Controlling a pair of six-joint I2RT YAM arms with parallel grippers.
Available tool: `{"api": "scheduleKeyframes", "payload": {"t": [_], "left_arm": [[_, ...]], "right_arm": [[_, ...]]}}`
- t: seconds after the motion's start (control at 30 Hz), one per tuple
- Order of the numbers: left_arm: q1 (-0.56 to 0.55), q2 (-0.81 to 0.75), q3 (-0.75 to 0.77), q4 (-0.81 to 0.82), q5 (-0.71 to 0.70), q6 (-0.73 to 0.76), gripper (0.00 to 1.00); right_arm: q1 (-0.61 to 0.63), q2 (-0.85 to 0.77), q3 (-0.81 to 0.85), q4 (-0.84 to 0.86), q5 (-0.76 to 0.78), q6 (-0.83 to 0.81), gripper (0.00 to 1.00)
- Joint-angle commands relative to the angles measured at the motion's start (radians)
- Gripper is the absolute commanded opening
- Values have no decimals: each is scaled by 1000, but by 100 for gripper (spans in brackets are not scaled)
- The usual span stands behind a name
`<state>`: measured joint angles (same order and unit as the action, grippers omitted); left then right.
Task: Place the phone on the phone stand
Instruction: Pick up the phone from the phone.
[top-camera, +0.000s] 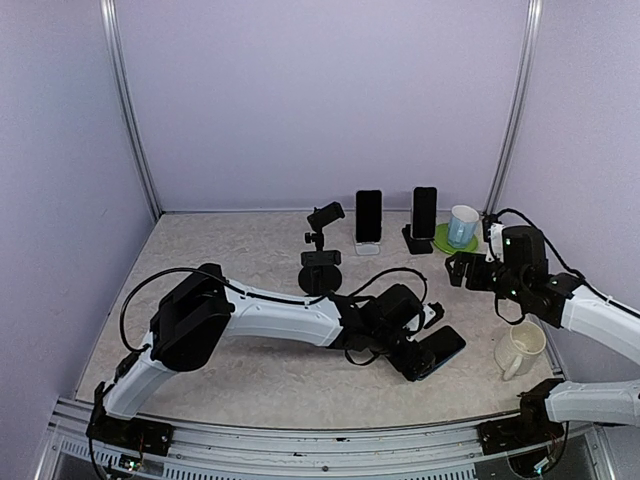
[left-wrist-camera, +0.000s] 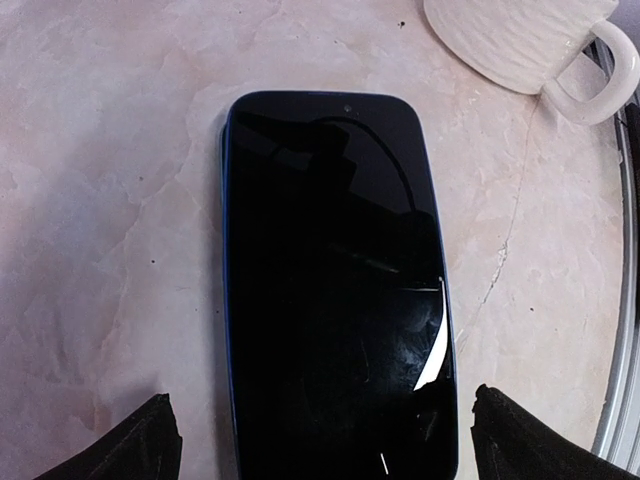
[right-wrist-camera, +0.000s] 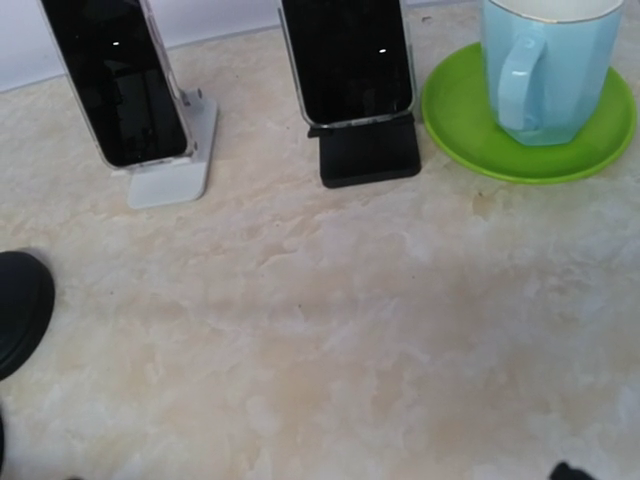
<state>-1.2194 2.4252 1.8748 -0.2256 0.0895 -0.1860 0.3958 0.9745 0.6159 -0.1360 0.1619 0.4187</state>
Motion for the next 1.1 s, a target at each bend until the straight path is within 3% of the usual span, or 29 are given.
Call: {"api": "scheduleKeyframes", "payload": {"t": [0.0, 1.07], "left_arm": [[-15, 25, 31, 8, -19, -14, 99], [-34, 54, 40, -12, -96, -37, 96]], "right_arm": [[-15, -26, -14, 21, -1, 9, 100], [-16, -49, -28, 32, -18, 10, 100]]}}
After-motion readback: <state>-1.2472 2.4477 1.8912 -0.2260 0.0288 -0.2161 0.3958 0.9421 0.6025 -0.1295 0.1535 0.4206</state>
